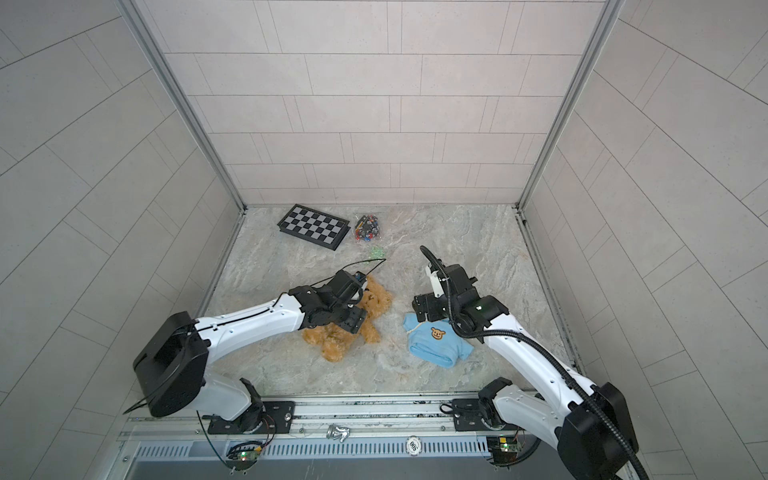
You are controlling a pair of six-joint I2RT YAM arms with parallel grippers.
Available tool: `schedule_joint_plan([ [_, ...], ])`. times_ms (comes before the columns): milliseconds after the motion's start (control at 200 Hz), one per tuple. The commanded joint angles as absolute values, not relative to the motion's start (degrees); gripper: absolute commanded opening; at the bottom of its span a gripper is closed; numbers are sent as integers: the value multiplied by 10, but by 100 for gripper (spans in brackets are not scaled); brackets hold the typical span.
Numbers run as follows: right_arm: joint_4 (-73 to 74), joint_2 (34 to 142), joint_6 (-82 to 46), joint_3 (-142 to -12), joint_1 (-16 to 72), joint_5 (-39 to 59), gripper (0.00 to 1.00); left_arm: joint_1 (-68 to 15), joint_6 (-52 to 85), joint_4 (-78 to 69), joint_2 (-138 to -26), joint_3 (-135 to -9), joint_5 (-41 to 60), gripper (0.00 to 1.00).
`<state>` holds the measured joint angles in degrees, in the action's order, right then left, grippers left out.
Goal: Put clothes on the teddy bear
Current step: 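Lower the left gripper onto the teddy bear while the right moves over the hoodie, then grasp the bear's body with the left gripper while the right pinches the hoodie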
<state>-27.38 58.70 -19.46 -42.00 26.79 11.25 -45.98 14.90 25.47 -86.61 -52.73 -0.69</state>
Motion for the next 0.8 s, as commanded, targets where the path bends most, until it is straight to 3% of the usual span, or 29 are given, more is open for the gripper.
schedule_joint_plan([
  [0, -332, 561, -218, -419, 293, 106, 94, -459, 197, 266, -887, -524, -13, 75],
  [165, -356, 537, -255, -386, 344, 75, 82, -448, 205, 190, -883, -492, 0, 49],
  [250, -357, 540, -275, -371, 370, 55, 78, -433, 208, 160, -863, -468, 6, 25],
  [290, -356, 546, -280, -369, 382, 43, 77, -427, 207, 150, -848, -456, 5, 19],
  [496, -330, 612, -287, -373, 415, 5, 70, -394, 205, 124, -766, -405, 12, 7],
  [796, -343, 755, -299, -421, 447, -5, 53, -369, 184, 137, -696, -388, 7, 2],
])
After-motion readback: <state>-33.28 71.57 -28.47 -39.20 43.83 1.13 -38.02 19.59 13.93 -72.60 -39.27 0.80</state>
